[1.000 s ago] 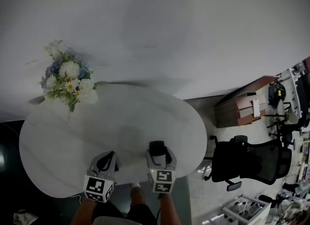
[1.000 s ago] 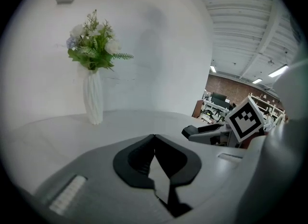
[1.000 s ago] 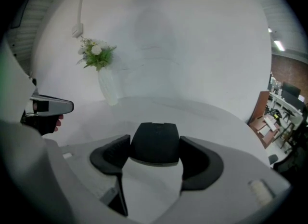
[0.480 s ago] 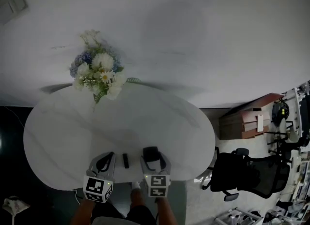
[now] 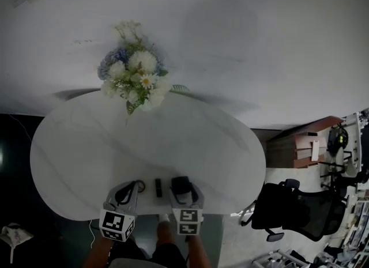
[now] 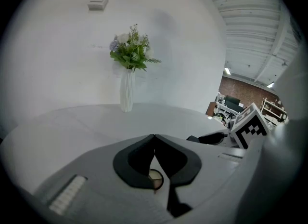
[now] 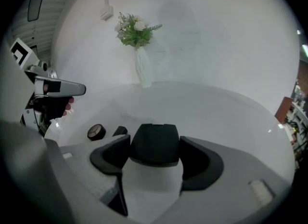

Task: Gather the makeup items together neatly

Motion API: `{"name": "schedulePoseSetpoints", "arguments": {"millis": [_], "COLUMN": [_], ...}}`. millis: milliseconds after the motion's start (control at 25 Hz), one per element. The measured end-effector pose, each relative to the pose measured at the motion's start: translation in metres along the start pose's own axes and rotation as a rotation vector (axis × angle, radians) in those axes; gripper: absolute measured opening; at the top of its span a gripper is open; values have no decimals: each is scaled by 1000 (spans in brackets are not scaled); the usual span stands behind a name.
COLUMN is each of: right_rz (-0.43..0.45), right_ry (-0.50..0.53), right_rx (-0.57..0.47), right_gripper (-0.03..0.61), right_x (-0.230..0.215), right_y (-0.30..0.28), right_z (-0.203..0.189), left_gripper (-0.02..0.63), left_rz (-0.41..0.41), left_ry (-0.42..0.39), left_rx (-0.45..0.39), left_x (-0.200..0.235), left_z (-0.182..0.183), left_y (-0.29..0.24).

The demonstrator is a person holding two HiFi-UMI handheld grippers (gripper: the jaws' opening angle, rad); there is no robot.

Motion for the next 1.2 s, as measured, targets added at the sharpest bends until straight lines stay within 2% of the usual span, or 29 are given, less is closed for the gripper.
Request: {"name": "schedulePoseSetpoints", "arguments": {"millis": [400,800,1000,1200], "right_rz": [-20,-49,-59,-64], "right_ry": [5,20,24,32], "right_rx": [37,56,39,-20], "right_gripper": [324,325,325,325], "right_x": [0,1,1,3], "right_y": [-8,-8,-5,0], "right_z": [-20,-19,-9,21], "left_gripper": [11,11,11,11], "left_rz": [8,12,16,19], "left_ry": [8,8,10,0], "left_rx": [21,10,-5,-44], "left_x": [6,10,14,17], "left_z": [-16,-11,-5,16], "left_y": [5,7,9,12]}}
Point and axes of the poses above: the fingertips, and each gripper's own axes: y backward along the fingers, x to its left, z out of its top, the point moved 1 cm from there along y, backward along the fingers, and after that the axes turned 14 degrees about -x, right-handed, at the moved point
